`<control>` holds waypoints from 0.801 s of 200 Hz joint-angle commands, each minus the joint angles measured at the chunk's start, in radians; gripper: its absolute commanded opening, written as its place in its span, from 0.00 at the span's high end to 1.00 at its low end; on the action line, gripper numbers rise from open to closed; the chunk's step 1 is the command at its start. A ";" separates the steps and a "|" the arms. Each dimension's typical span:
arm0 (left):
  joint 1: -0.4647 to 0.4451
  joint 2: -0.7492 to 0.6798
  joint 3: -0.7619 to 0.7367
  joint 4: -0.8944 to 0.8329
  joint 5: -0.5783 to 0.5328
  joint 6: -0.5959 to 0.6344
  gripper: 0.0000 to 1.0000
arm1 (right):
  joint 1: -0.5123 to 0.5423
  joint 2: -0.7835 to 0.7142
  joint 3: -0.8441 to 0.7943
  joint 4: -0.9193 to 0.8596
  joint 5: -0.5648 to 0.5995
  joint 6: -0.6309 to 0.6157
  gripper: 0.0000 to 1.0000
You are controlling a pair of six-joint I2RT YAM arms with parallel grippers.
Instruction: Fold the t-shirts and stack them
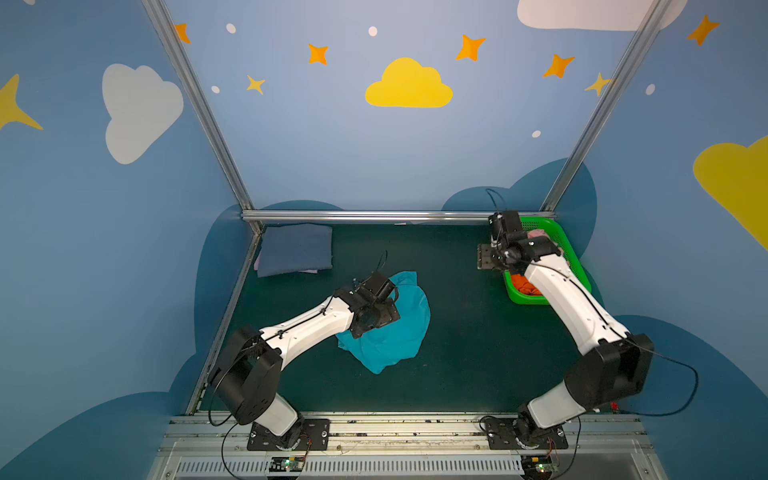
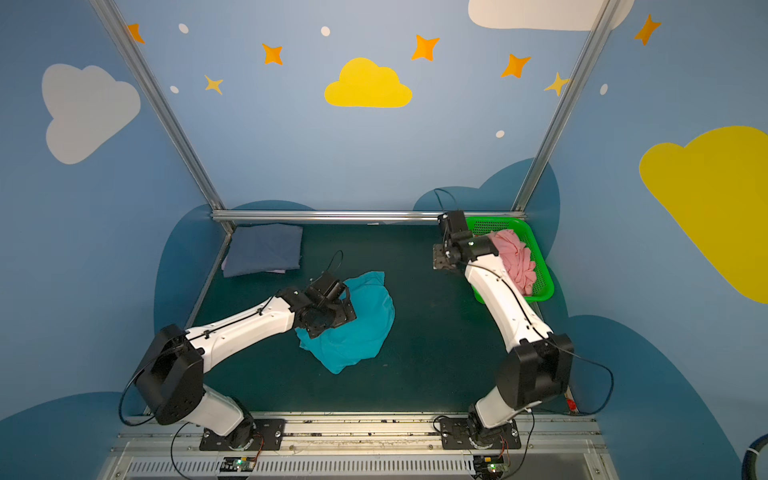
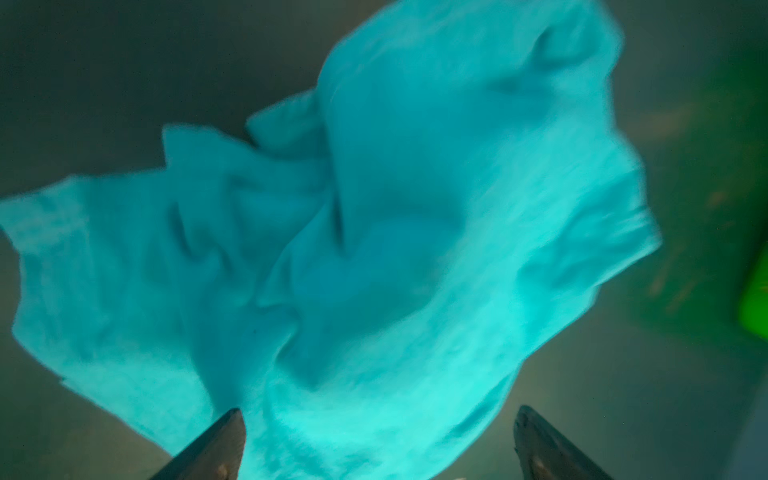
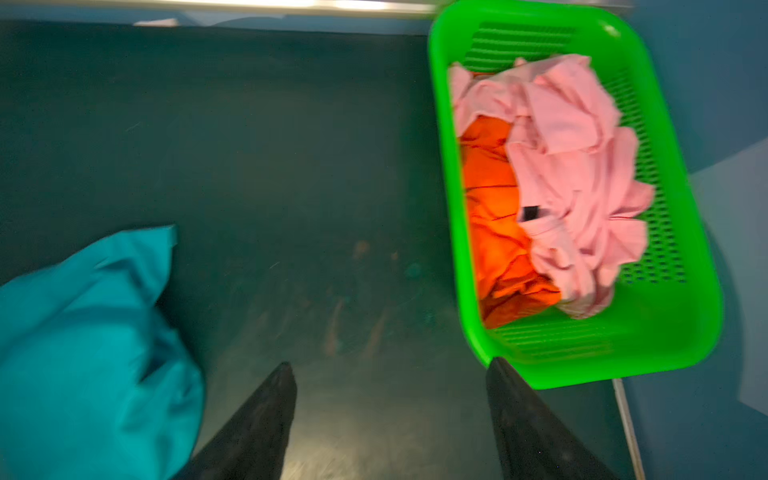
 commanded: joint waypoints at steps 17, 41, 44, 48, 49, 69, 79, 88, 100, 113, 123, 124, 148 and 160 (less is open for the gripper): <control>-0.010 0.014 -0.062 -0.027 -0.033 -0.043 0.06 | 0.142 -0.085 -0.266 0.110 -0.248 0.150 0.31; -0.014 0.031 -0.019 -0.033 -0.039 -0.019 0.59 | 0.203 -0.122 -0.359 0.152 -0.269 0.190 0.31; -0.013 0.033 -0.008 -0.038 -0.043 -0.012 0.65 | 0.206 -0.124 -0.361 0.152 -0.270 0.189 0.31; -0.015 0.035 0.012 -0.048 -0.050 0.000 0.70 | 0.211 -0.126 -0.363 0.149 -0.270 0.186 0.31; -0.015 0.036 0.017 -0.051 -0.052 0.002 0.72 | 0.213 -0.125 -0.364 0.149 -0.270 0.185 0.31; -0.014 0.043 0.158 -0.121 -0.099 0.071 0.95 | 0.222 -0.137 -0.336 0.111 -0.240 0.163 0.31; -0.014 0.043 0.250 -0.157 -0.119 0.114 0.96 | 0.222 -0.150 -0.310 0.097 -0.225 0.149 0.31; -0.013 0.044 0.347 -0.186 -0.129 0.153 0.96 | 0.222 -0.163 -0.290 0.090 -0.219 0.138 0.31; -0.013 0.044 0.481 -0.222 -0.137 0.191 0.96 | 0.222 -0.188 -0.260 0.086 -0.207 0.122 0.31; -0.011 0.036 0.601 -0.239 -0.136 0.201 0.96 | 0.222 -0.214 -0.238 0.089 -0.193 0.121 0.30; -0.011 0.017 0.666 -0.229 -0.124 0.201 0.96 | 0.222 -0.239 -0.235 0.101 -0.182 0.120 0.30; -0.011 0.014 0.670 -0.228 -0.122 0.202 0.96 | 0.222 -0.239 -0.235 0.101 -0.182 0.120 0.30; -0.007 -0.089 0.687 -0.158 -0.122 0.212 0.96 | 0.223 -0.319 -0.300 0.197 -0.174 0.088 0.28; -0.002 -0.162 0.638 -0.133 -0.177 0.212 0.96 | 0.223 -0.367 -0.359 0.275 -0.183 0.056 0.27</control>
